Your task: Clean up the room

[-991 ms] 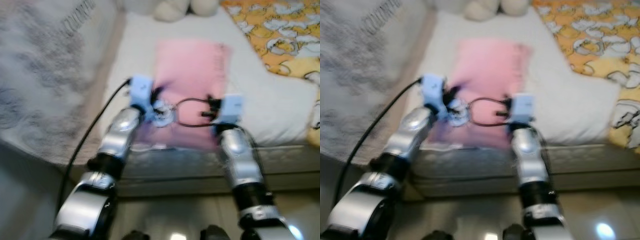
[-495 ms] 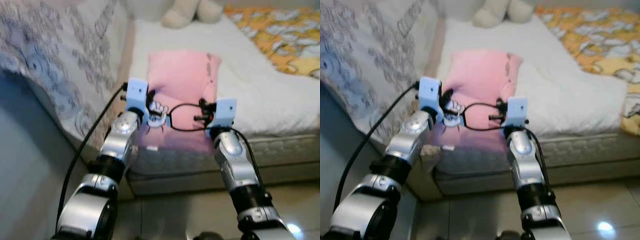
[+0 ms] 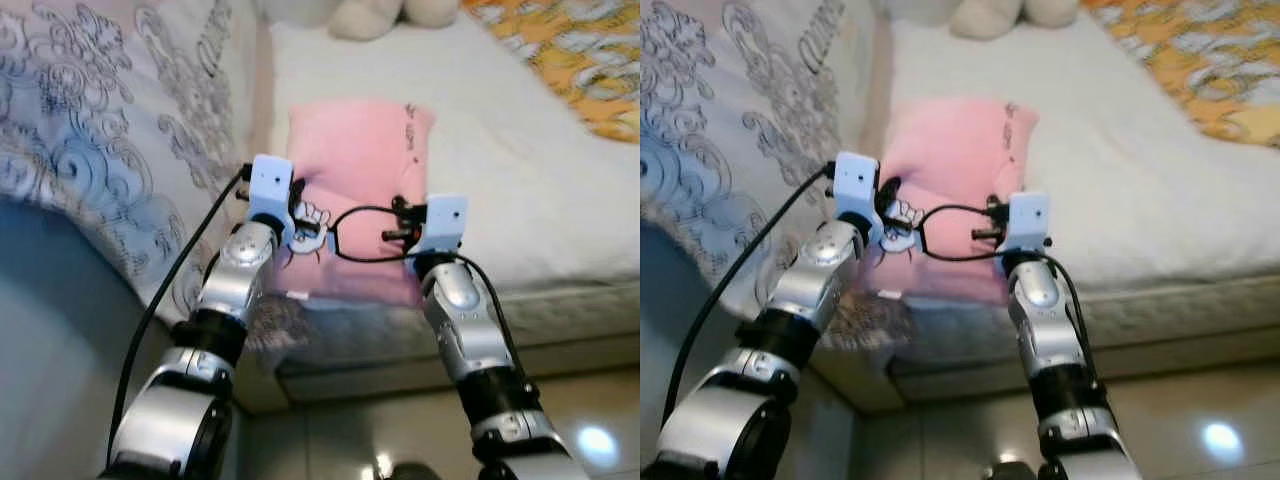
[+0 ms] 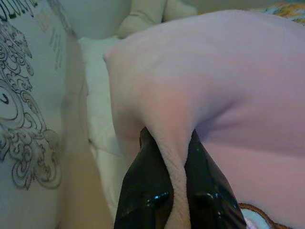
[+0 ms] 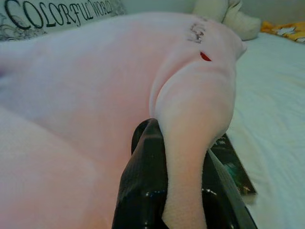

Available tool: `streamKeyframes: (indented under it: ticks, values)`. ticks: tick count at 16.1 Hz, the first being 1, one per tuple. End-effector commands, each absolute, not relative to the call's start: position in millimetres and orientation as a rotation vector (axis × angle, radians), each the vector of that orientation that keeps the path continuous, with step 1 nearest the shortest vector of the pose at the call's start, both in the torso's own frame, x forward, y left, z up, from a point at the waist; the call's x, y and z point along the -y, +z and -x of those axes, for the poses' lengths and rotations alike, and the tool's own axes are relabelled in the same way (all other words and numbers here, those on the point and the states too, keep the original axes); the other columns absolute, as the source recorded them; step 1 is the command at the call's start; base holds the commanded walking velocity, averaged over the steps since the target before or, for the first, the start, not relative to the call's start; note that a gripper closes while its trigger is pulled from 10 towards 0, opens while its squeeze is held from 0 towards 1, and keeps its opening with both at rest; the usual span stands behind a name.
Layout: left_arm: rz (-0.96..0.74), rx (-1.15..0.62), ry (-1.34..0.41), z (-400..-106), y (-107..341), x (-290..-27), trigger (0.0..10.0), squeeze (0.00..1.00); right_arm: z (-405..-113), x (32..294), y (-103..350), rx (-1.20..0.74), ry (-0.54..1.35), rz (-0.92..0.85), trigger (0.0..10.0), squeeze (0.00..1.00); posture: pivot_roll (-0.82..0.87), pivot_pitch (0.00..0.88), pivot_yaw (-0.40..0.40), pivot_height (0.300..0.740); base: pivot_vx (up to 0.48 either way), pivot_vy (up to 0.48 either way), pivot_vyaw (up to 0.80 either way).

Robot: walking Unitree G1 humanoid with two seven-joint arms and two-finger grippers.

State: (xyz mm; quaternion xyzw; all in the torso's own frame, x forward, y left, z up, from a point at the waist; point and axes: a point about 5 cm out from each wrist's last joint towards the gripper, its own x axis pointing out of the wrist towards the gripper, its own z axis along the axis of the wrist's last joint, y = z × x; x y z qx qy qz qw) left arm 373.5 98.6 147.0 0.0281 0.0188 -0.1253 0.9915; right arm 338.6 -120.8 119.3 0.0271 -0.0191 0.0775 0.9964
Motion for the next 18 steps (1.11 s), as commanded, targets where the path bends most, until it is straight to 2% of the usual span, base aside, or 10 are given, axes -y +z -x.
streamKeyframes:
  ticks: [1, 5, 8, 12, 15, 18]
  values:
    - [-0.04, 0.021, -0.101, -380.8, 165.7, -124.8, 10.0, 0.0, -335.6, 156.8, 111.7, 0.011, 0.029, -0.052, 10.0, 0.0, -0.18, 0.0, 0.098, 0.736, 0.48, 0.0, 0.76]
    - [-0.007, 0.005, -0.09, -380.6, 165.8, -116.9, 10.0, 0.0, -335.4, 160.9, 111.5, 0.007, 0.022, -0.051, 10.0, 0.0, -0.18, 0.0, 0.098, 0.736, 0.48, 0.0, 0.75]
    - [0.025, -0.031, -0.124, -379.4, 161.6, -97.4, 10.0, 0.0, -337.9, 171.8, 112.8, 0.001, -0.005, -0.055, 10.0, 0.0, -0.17, 0.0, 0.095, 0.736, 0.48, 0.0, 0.73]
    - [-0.001, -0.104, -0.188, -387.1, 156.3, -60.1, 10.0, 0.0, -354.7, 197.7, 122.7, -0.02, -0.067, -0.006, 10.0, 0.0, -0.15, 0.022, 0.095, 0.736, 0.48, 0.0, 0.0]
    - [0.037, -0.169, -0.09, -391.2, 153.5, -57.2, 10.0, 0.0, -370.3, 196.3, 122.4, -0.091, -0.004, 0.059, 10.0, 0.0, -0.16, 0.067, 0.104, 0.736, 0.16, 0.0, 0.0]
    - [-0.005, -0.15, -0.049, -393.4, 154.8, -59.5, 10.0, 0.0, -377.2, 191.6, 118.9, -0.173, 0.054, 0.123, 10.0, 0.0, -0.14, 0.135, 0.089, 0.736, 0.0, 0.0, 0.0]
